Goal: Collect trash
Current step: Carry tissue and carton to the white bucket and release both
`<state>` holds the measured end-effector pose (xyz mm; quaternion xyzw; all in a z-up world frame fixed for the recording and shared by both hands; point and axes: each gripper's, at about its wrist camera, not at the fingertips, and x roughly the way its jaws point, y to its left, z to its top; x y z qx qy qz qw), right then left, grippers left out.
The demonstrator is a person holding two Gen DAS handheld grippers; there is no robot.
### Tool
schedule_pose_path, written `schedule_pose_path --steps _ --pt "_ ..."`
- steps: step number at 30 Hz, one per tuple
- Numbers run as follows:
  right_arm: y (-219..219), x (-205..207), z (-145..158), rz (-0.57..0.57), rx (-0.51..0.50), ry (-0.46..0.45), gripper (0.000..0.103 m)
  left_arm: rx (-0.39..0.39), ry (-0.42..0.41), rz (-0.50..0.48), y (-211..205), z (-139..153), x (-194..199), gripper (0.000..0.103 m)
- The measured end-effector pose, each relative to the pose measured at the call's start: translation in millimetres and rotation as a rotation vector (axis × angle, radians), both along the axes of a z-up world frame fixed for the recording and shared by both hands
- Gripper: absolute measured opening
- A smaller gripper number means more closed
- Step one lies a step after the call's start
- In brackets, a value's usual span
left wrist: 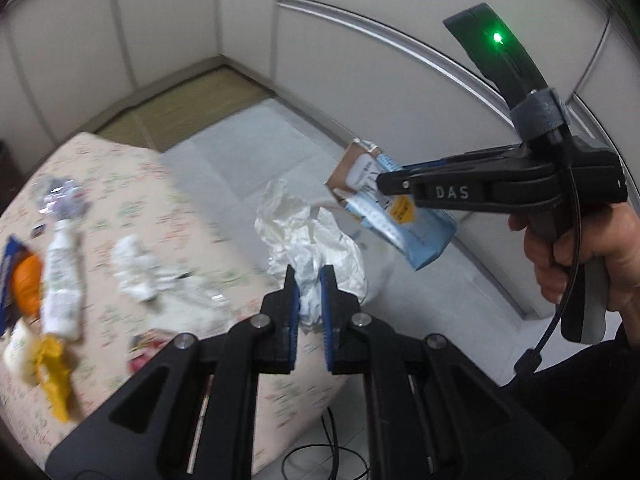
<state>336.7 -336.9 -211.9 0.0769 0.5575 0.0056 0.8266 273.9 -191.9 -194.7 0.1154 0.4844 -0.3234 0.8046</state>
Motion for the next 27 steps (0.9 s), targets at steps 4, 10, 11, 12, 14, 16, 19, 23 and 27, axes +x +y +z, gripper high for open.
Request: schedule_pose_path --steps 4,10,11,12,14,16,19,23,27 --pt "-38.5 -1.6 -30.6 -0.063 0.049 0.084 0.023 0.011 0.097 -0.021 -43.0 -45.6 26.0 0.011" --pt "-66.1 12.1 -76.7 -0.091 0.089 0.198 0.023 0.069 0.225 0.024 -71.9 -111.5 64.7 0.011" --pt "-67.2 14.1 -82.1 -0.096 0.087 0.215 0.023 0.090 0.238 0.029 -76.2 -120.7 70.0 0.011" --pt "-67.4 16.8 -89.3 -0.101 0.086 0.231 0.023 0.107 0.245 0.034 -81.9 -127.1 72.1 0.011" --pt "-70.9 21.2 -100.6 -0.111 0.091 0.257 0.023 0.131 0.261 0.043 -88.5 -142.5 80.6 0.011" --pt "-74.0 25.9 -112.4 -0.126 0.101 0.281 0.023 0.147 0.266 0.047 -94.2 -150.2 82.4 0.011" --pt "-80.0 29.3 -124.8 -0.139 0.111 0.309 0.023 0.160 0.269 0.049 -100.5 -159.3 83.4 0.012" --pt "-82.8 34.2 -140.4 -0.153 0.110 0.343 0.023 0.174 0.262 0.060 -102.0 -162.6 80.5 0.012" --pt "-85.6 40.3 -152.5 -0.172 0.118 0.368 0.023 0.188 0.255 0.087 -101.0 -167.8 86.6 0.014"
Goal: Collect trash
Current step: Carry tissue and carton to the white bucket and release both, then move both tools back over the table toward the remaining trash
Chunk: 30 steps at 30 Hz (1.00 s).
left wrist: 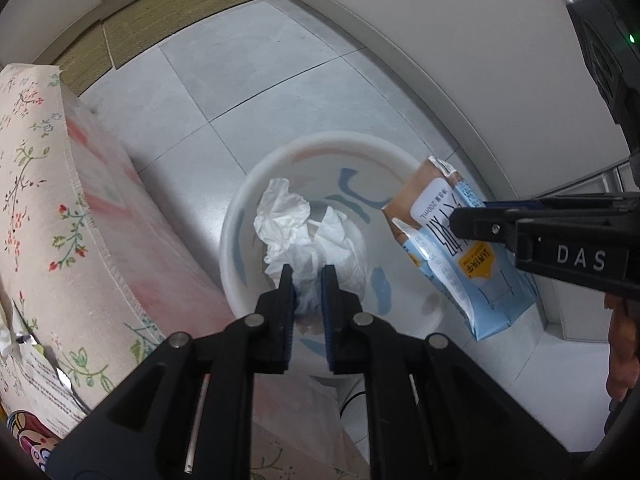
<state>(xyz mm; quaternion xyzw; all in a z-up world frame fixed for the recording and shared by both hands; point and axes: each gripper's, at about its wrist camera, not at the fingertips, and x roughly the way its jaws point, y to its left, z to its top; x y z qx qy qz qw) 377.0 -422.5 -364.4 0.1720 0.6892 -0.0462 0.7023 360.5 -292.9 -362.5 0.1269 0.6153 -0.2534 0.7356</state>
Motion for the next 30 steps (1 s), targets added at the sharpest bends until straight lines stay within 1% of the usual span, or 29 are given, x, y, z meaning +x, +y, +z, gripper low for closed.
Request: schedule_pose_path --steps 5,8,11,13,14,17,20,24,30 --pt "-1.2 5.8 -8.1 -0.006 0.018 0.007 0.023 0.004 -0.010 0.005 6.6 -0.1 0.5 0.016" --pt "-0.4 8.9 -10.7 -0.001 0.019 0.009 0.023 -0.003 -0.036 -0.001 11.6 7.8 -4.6 0.021" --pt "-0.4 11.8 -14.1 -0.001 0.018 0.015 0.023 -0.017 -0.059 -0.004 17.1 19.6 -9.4 0.027" --pt "0.5 12.9 -16.5 0.004 0.011 0.024 0.023 -0.021 -0.071 -0.011 21.0 26.9 -12.7 0.038" --pt "1.0 13.4 -17.9 0.006 0.005 0.029 0.023 -0.018 -0.081 -0.011 22.5 29.7 -13.6 0.040" --pt "3.4 15.4 -22.2 0.006 -0.002 0.042 0.023 -0.012 -0.098 -0.005 27.8 37.9 -14.1 0.041" --pt "7.6 18.7 -27.7 0.013 -0.005 0.054 0.023 -0.027 -0.122 0.008 36.4 51.1 -16.8 0.041" --pt "14.4 25.7 -32.6 0.052 -0.028 0.061 0.023 -0.030 -0.166 0.008 49.8 67.0 -24.8 0.044" --pt "33.7 37.8 -43.0 0.142 -0.083 0.070 0.023 -0.051 -0.211 0.024 72.4 87.3 -33.7 0.045"
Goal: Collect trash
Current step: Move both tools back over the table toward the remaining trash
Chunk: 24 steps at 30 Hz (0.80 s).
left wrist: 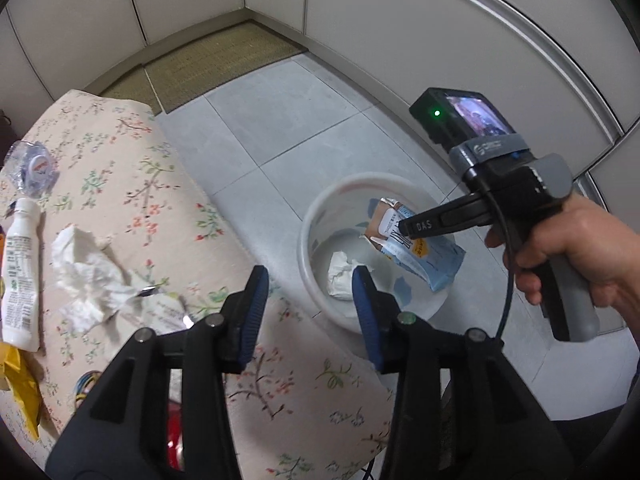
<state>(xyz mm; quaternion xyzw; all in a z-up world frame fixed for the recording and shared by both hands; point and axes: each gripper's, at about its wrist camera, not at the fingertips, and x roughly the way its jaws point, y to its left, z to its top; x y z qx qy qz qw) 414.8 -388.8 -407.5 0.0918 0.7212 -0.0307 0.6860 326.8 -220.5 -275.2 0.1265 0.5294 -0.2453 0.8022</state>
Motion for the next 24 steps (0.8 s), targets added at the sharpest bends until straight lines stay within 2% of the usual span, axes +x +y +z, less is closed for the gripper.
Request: schedule_pose_path --steps 3,6,8,9,13,19,24 --pt "5.2 2.3 5.7 0.006 0.013 -0.012 0.024 -0.010 -0.012 0.011 10.6 8.7 -3.9 0.047" --pt "5.1 1.6 26.2 -0.019 0.058 -0.060 0.030 -0.018 -0.029 0.016 19.5 18.4 -11.9 0.056" --pt "8.0 -1.1 39.8 -0.033 0.063 -0.094 0.052 -0.019 -0.043 0.020 24.5 23.1 -18.0 0.060" --pt "8.1 -4.7 50.6 -0.041 0.065 -0.119 0.056 -0.019 -0.049 0.023 27.3 26.0 -20.5 0.062" --pt "12.6 -18.3 83.0 -0.047 0.055 -0.170 0.059 -0.010 -0.070 0.025 41.6 39.5 -32.1 0.069" --pt "35.3 -40.5 135.2 0.007 0.038 -0.251 0.070 -0.025 -0.115 0.047 69.8 67.1 -46.7 0.080" --pt "62.6 -57.9 167.3 0.040 0.030 -0.304 0.075 -0.016 -0.134 0.074 93.3 81.6 -50.6 0.083"
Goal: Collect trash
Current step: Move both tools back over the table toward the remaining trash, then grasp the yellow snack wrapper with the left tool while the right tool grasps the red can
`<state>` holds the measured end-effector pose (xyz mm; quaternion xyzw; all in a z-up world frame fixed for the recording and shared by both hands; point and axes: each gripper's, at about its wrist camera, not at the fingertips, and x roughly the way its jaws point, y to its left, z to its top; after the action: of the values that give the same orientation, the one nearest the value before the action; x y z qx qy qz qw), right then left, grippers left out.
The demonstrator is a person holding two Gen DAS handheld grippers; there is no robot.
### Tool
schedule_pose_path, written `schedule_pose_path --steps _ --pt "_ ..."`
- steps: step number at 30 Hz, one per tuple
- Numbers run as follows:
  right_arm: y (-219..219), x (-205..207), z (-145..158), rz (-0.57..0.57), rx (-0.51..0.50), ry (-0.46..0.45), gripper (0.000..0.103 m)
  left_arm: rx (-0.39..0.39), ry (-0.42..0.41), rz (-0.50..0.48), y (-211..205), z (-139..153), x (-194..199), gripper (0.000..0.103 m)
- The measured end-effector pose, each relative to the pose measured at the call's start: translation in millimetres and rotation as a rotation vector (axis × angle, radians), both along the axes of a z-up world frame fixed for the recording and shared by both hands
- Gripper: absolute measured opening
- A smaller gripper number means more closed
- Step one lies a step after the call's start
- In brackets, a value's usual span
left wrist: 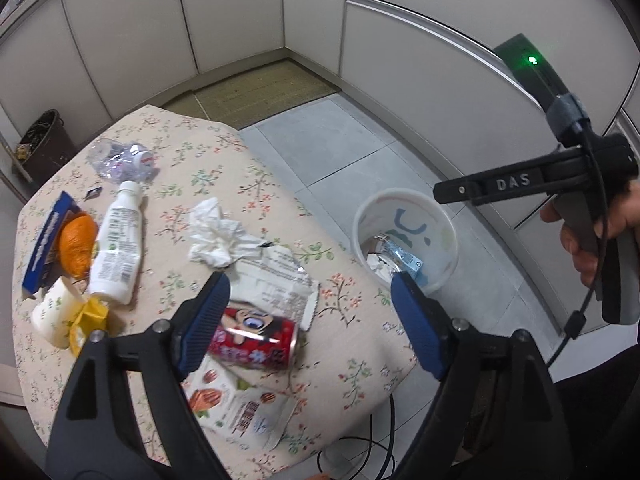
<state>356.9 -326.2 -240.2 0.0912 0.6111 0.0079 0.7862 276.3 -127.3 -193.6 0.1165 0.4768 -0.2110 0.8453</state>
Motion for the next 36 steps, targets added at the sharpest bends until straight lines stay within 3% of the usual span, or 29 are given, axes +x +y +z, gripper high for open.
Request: schedule_pose_path --steps 13,20,27,32,36 --pt "63.6 -23.7 28.1 0.106 0.021 -0.088 0.082 0.040 0.066 0.128 87.6 -0.1 10.0 0.084" --pt "105.8 -21.1 15.7 0.199 0.018 -0.068 0.082 0.050 0.126 0.216 144.8 -13.8 17.5 0.084" --pt "155.9 -9.9 -0.9 0.320 0.011 -0.025 0.082 -0.017 0.151 0.335 216.2 -23.4 29.3 0.084" --pt "182.0 -10.4 -13.9 0.398 0.009 0.004 0.082 -0.045 0.159 0.351 240.8 -38.0 31.5 0.084" --pt "197.3 -12.4 -22.5 0.451 -0.001 0.020 0.082 -0.009 0.164 0.338 247.9 -59.0 36.0 0.084"
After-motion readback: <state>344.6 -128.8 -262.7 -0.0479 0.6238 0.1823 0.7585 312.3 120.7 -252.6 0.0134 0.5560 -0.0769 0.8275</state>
